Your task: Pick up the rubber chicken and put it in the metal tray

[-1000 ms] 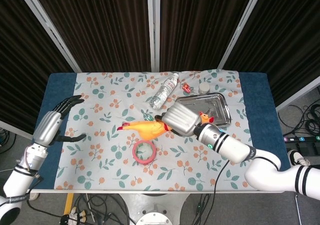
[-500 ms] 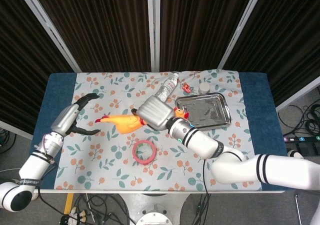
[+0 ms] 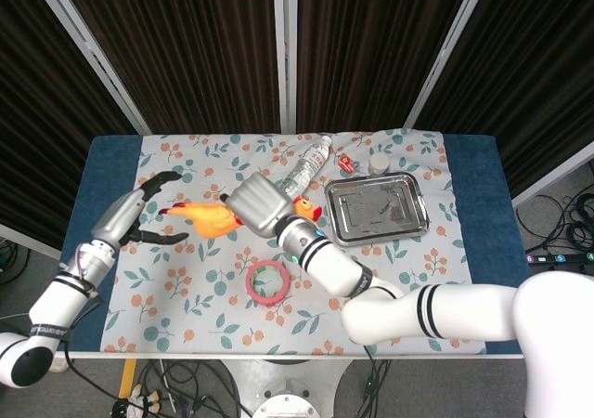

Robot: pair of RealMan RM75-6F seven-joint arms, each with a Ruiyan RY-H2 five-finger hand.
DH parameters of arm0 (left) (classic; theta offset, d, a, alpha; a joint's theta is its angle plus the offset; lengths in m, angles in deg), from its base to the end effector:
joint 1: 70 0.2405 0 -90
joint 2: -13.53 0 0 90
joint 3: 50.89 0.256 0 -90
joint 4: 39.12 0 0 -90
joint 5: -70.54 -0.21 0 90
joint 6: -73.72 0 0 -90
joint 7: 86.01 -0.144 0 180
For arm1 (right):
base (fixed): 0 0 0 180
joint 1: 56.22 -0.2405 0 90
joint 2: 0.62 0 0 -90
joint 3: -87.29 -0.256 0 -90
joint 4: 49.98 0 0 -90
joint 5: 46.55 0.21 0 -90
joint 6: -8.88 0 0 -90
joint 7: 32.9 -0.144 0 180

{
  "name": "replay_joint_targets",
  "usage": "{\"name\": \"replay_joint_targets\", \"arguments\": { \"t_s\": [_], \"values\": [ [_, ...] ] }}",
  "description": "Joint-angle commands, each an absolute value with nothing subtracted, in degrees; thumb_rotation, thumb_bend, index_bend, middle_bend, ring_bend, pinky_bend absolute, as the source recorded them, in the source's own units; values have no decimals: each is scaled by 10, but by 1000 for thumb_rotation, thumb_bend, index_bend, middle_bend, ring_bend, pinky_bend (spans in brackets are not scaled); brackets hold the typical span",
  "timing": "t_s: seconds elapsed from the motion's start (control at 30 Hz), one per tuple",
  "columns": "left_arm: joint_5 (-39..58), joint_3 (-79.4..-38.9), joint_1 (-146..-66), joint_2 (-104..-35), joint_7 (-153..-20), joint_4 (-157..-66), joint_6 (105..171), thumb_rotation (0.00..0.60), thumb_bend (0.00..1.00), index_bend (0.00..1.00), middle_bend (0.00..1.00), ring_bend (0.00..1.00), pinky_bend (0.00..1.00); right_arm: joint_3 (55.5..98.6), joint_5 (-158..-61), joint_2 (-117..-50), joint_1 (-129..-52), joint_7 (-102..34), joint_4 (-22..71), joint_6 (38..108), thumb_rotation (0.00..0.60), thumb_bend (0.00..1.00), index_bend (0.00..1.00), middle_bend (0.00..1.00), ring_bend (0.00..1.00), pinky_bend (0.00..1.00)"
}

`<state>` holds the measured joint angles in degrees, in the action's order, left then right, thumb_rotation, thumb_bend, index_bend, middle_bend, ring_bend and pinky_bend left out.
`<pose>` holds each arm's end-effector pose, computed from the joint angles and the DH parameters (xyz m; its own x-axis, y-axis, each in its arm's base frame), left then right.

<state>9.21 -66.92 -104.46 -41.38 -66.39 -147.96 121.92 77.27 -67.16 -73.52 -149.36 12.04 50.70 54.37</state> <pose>-0.1670 0.3270 0.1393 -0.1291 0.3848 0.9139 0.9824 -0.0756 0.1707 0.1121 -0.3661 0.0282 0.7490 -0.0764 0.6581 -0.5060 -0.7072 0.4938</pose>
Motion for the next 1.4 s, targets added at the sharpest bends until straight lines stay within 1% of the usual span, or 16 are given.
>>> {"name": "replay_joint_targets", "arguments": {
  "t_s": [0.03, 0.33, 0.8, 0.97, 1.07, 1.17, 1.27, 1.37, 1.4],
  "values": [
    [103, -668, -1052, -413, -677, -1483, 1216, 428, 0, 169, 159, 117, 179, 777, -658, -742, -1505, 128, 505, 552, 600, 713, 637, 572, 562, 833],
    [130, -665, -1069, -425, -713, -1487, 1213, 429, 0, 170, 159, 117, 181, 778, -636, -754, -1521, 127, 493, 561, 600, 714, 637, 573, 562, 834],
    [178, -666, -1100, -444, -764, -1491, 1215, 434, 0, 170, 159, 117, 202, 777, -627, -769, -1533, 122, 473, 566, 600, 717, 637, 573, 562, 833],
    [206, -661, -1112, -455, -798, -1487, 1226, 465, 0, 170, 162, 118, 231, 776, -624, -772, -1535, 121, 472, 567, 600, 722, 637, 572, 562, 833],
    [225, -659, -1118, -464, -816, -1485, 1237, 470, 0, 172, 173, 118, 251, 777, -620, -771, -1536, 120, 474, 566, 600, 727, 636, 573, 562, 833],
    [241, -658, -1122, -472, -829, -1484, 1246, 467, 0, 189, 201, 143, 284, 779, -617, -770, -1539, 122, 474, 567, 600, 726, 637, 573, 562, 833],
    [257, -659, -1124, -478, -837, -1482, 1256, 467, 0, 230, 249, 191, 319, 779, -615, -770, -1540, 123, 476, 569, 600, 727, 637, 573, 562, 833],
    [261, -660, -1124, -485, -844, -1478, 1269, 466, 0, 300, 315, 253, 367, 780, -614, -770, -1541, 125, 478, 572, 600, 727, 637, 573, 562, 833],
    [260, -661, -1122, -491, -847, -1475, 1281, 465, 1, 348, 360, 297, 400, 780, -613, -771, -1542, 126, 478, 573, 600, 727, 637, 573, 562, 833]
  ]
}}
